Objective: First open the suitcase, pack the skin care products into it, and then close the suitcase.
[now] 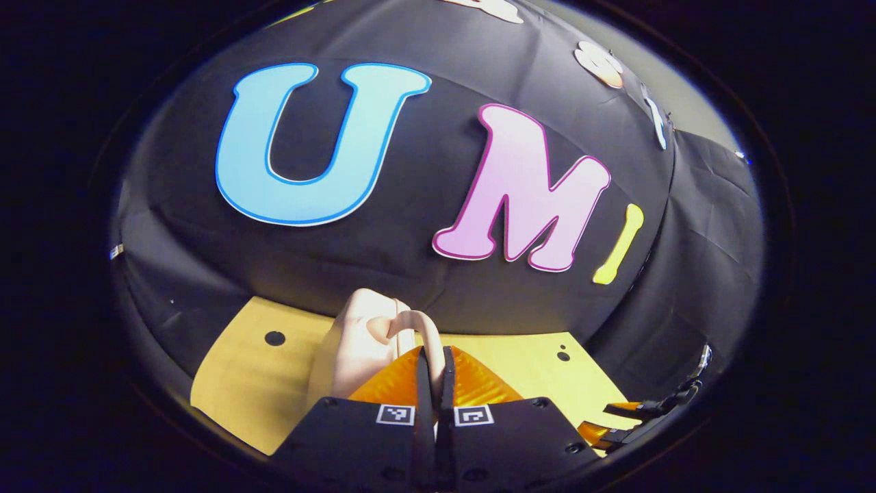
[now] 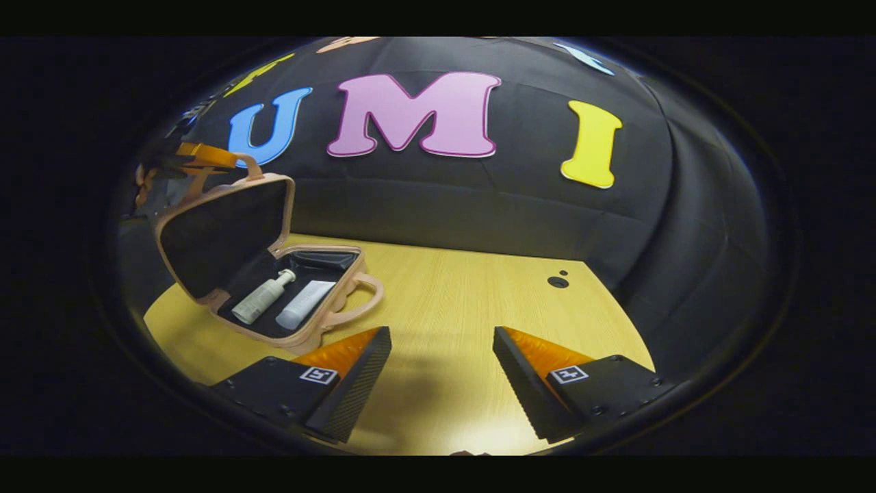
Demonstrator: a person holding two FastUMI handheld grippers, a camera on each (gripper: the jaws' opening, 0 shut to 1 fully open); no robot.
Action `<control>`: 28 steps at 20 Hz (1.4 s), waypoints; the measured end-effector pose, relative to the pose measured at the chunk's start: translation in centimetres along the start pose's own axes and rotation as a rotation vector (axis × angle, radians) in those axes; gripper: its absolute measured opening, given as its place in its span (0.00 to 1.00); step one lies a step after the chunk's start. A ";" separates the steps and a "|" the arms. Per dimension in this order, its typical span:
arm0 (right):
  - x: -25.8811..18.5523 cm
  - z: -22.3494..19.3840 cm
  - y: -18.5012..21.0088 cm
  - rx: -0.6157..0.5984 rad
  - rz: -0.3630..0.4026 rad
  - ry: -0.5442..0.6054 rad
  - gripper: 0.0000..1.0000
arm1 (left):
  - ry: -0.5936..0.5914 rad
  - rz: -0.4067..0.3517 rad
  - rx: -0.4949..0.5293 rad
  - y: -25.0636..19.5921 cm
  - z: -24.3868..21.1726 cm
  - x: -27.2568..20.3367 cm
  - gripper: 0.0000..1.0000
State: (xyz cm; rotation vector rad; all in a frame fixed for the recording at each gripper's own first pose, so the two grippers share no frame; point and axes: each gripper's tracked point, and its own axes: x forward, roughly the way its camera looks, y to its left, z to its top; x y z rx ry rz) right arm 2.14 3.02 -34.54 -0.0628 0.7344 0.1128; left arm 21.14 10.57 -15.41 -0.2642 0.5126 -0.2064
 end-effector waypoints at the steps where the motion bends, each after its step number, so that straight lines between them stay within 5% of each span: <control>1: 0.0 -0.1 -0.6 0.001 0.005 0.001 0.96 | -0.004 -0.021 -0.026 -1.6 -1.3 0.5 0.07; 5: 0.0 -0.1 -3.7 0.024 0.004 -0.024 0.96 | 0.046 -0.084 -0.083 -7.3 -8.7 4.2 0.06; 12: 0.0 1.0 -6.6 0.042 0.067 -0.086 0.96 | 0.132 0.056 0.025 -9.9 -21.6 11.1 0.07; 15: -1.6 1.5 -7.1 0.039 0.071 -0.088 0.96 | 0.118 0.083 0.085 -11.0 -22.4 11.4 0.17; 18: -5.1 4.1 -6.9 0.015 0.066 -0.141 0.96 | 0.059 0.083 0.104 -13.6 -19.1 7.2 0.25; 22: -10.9 8.5 -6.0 -0.015 0.032 -0.232 0.96 | -0.122 0.077 0.182 -16.1 -10.6 -2.0 0.83; 23: -12.6 9.8 -5.5 -0.001 0.027 -0.256 0.95 | -0.160 0.092 0.195 -16.3 -8.6 -4.8 0.89; 28: -21.5 15.7 -1.9 0.010 -0.001 -0.428 0.96 | -0.379 0.159 0.202 -17.5 -1.5 -18.3 0.96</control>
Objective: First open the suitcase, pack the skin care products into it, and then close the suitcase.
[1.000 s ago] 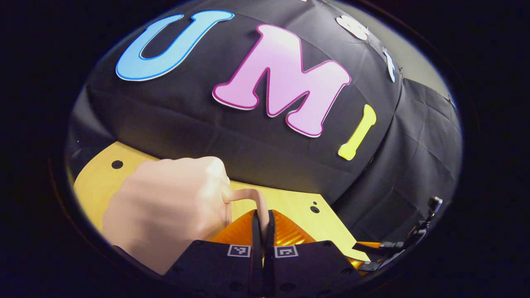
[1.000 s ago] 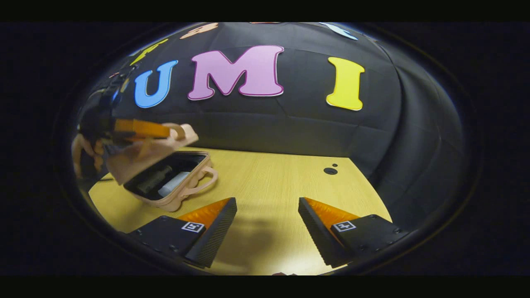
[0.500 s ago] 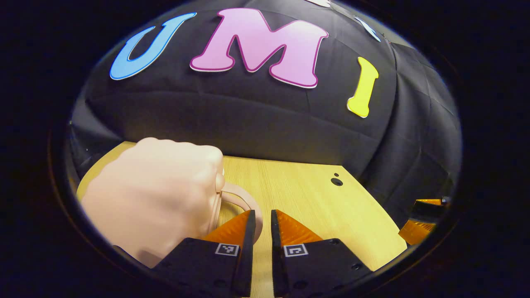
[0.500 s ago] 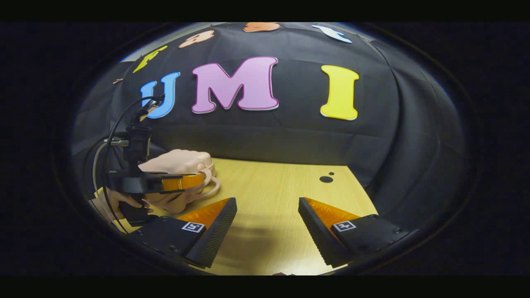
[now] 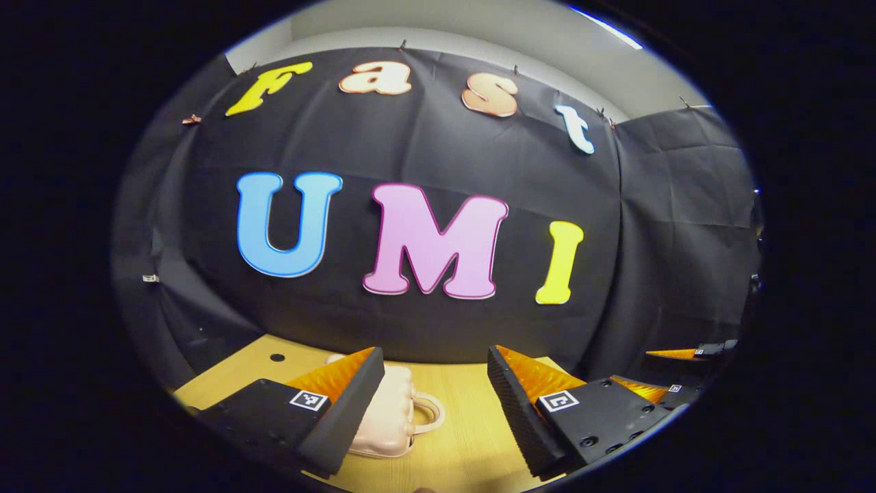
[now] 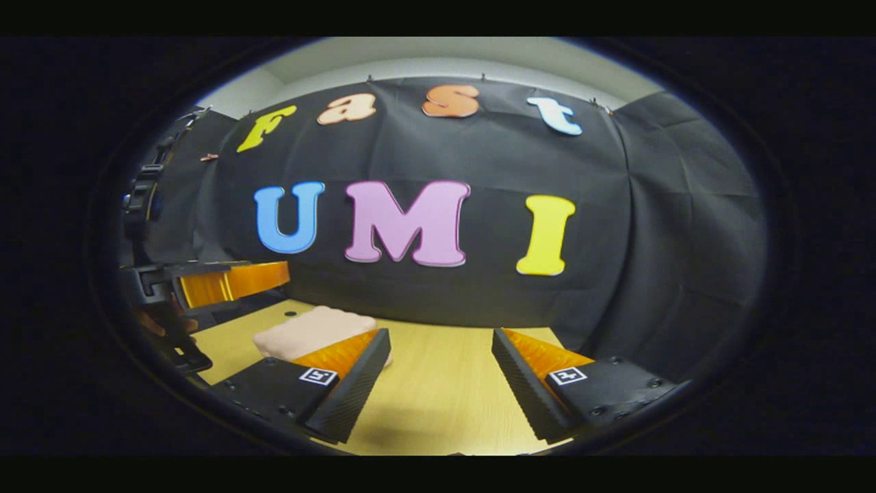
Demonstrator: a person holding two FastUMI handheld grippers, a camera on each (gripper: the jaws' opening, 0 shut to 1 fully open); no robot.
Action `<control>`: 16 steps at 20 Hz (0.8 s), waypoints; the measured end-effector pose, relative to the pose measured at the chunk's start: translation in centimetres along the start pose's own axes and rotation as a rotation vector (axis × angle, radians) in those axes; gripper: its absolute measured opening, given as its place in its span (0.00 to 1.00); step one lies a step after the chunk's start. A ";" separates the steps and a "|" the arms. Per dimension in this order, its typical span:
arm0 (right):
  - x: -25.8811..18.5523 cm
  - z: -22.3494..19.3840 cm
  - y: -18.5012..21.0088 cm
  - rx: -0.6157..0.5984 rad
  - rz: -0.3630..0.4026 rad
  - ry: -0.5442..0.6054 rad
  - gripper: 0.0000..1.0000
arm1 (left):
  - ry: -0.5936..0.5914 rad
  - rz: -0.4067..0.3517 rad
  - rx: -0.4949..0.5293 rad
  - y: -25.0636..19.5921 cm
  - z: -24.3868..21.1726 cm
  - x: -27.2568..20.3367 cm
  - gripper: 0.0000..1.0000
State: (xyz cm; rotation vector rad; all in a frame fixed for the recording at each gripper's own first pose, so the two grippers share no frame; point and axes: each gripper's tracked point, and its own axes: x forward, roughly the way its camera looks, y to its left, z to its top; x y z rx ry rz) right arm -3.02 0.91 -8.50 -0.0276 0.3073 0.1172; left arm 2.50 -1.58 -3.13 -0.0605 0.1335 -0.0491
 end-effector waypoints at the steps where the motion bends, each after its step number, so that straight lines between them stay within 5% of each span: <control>1: -1.3 1.2 0.6 -0.006 -0.007 -0.025 0.96 | -0.024 0.029 -0.004 1.0 1.3 -2.0 0.96; 3: -3.8 2.5 1.1 0.002 -0.038 -0.046 0.96 | -0.056 0.096 -0.058 2.4 2.4 -6.1 0.96; 6: -7.0 2.9 2.4 0.023 -0.044 -0.054 0.95 | -0.056 0.100 -0.133 2.9 1.4 -9.8 0.96; 11: -10.7 6.1 1.3 0.029 -0.104 -0.238 1.00 | -0.105 0.137 -0.038 5.5 0.8 -14.1 0.96; 14: -10.4 5.1 2.0 0.051 -0.095 -0.209 0.91 | -0.129 0.119 -0.008 5.1 0.9 -15.5 0.96; 16: -10.4 5.1 2.1 0.042 -0.094 -0.202 0.95 | -0.138 0.105 0.027 4.7 1.3 -15.9 0.96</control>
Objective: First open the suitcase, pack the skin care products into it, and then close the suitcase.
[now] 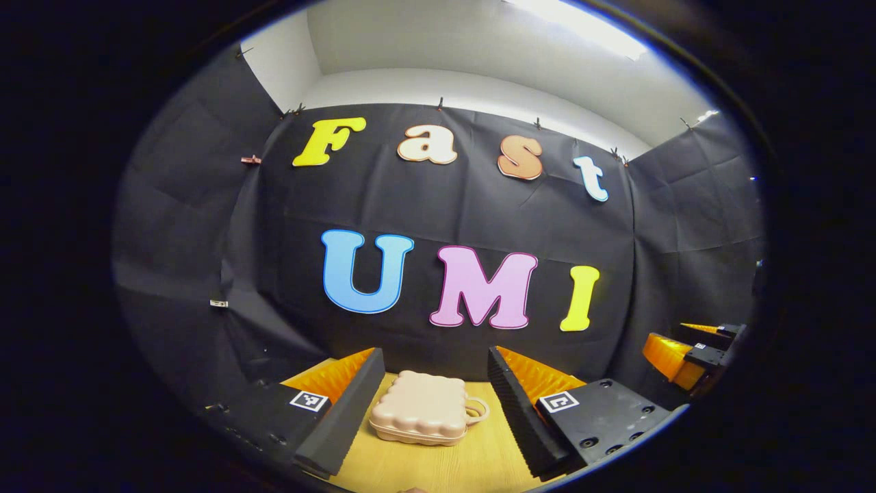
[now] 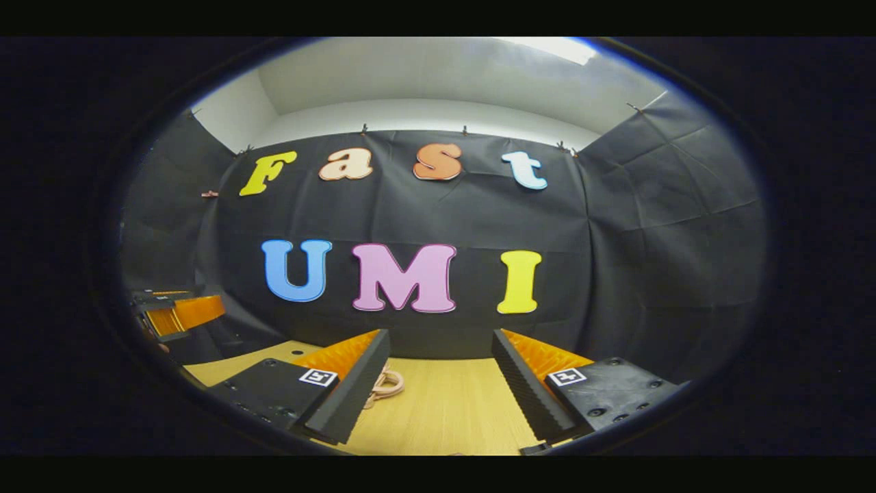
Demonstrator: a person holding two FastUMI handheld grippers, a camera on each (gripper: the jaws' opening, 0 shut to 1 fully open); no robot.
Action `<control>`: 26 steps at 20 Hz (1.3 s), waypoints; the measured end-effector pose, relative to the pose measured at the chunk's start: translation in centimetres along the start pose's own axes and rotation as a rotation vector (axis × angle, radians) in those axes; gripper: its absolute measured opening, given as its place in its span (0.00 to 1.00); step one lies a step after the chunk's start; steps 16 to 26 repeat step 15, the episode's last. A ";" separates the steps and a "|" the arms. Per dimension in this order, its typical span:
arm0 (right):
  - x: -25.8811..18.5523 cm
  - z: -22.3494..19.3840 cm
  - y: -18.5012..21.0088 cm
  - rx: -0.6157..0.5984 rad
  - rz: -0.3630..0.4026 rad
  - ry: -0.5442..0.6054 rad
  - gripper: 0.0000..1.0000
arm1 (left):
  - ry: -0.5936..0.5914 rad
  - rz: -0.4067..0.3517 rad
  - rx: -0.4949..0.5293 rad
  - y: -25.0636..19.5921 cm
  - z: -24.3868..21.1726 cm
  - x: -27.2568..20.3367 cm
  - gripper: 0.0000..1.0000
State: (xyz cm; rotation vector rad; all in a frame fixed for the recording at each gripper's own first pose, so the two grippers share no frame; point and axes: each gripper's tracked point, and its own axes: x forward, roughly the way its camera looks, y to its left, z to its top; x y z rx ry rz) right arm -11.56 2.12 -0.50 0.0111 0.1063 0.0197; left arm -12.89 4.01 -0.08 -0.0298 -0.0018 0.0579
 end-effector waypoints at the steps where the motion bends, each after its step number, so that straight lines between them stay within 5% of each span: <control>1: -0.1 0.1 0.3 -0.010 0.006 -0.004 0.95 | -0.013 0.001 0.025 0.1 0.4 0.0 0.96; 10: 0.1 0.7 2.1 -0.043 0.036 -0.023 0.95 | -0.049 -0.041 0.125 -0.5 0.8 0.3 0.96; 26: -0.1 0.6 0.2 -0.065 -0.013 -0.021 0.95 | -0.052 -0.050 0.111 -1.4 0.9 0.3 0.96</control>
